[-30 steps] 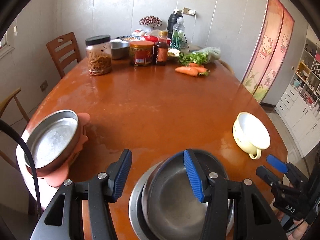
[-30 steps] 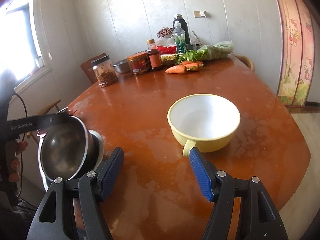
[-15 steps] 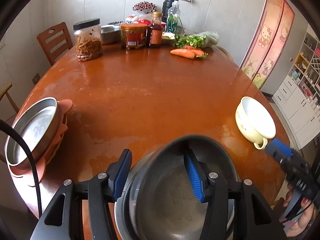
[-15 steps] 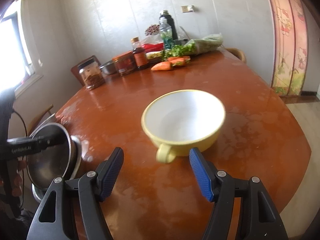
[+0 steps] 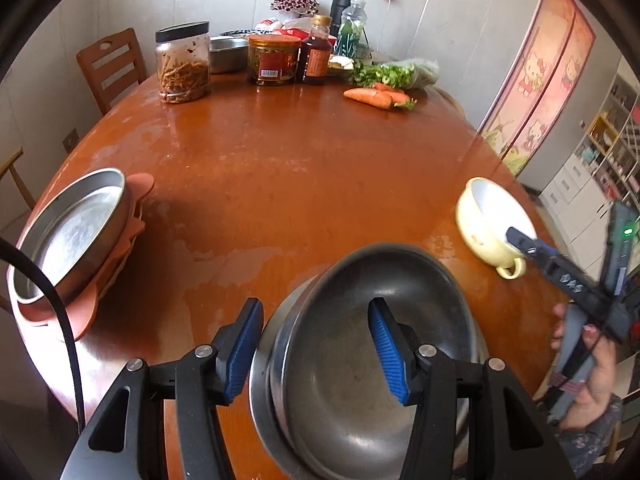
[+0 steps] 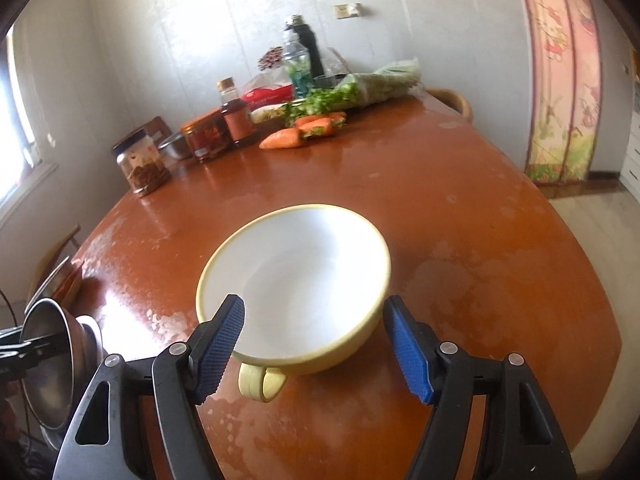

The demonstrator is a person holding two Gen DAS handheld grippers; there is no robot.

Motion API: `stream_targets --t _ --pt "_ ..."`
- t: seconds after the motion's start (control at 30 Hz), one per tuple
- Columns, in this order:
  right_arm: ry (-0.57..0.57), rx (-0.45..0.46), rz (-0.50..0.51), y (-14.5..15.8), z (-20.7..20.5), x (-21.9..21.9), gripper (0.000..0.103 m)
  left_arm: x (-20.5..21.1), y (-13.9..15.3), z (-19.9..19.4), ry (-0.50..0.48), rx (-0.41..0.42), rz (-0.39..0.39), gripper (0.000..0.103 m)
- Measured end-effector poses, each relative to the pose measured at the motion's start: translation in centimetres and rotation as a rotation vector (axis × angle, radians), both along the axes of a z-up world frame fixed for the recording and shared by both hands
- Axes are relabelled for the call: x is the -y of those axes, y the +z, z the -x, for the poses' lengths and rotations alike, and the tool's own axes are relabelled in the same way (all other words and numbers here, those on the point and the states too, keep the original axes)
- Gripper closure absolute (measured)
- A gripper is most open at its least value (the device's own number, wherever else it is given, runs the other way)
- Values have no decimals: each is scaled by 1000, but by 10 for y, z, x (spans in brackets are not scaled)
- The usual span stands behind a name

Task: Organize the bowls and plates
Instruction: 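Move the right tool to the cream-yellow bowl rim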

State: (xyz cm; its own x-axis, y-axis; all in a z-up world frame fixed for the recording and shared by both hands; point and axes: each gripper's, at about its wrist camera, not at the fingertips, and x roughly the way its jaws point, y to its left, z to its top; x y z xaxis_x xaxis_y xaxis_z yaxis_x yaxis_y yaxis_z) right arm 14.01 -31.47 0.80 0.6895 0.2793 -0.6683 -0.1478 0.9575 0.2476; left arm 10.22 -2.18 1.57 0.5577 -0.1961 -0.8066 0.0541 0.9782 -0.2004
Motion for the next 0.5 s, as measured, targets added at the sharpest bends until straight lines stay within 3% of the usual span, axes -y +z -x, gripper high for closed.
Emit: stream_targets --t 0.27,0.5 --pt "104 4 21 -2 -9 -31 29 11 31 -4 -43 72 9 49" --pt "198 -15 3 -1 -10 -64 29 22 32 -37 -71 50 3 49"
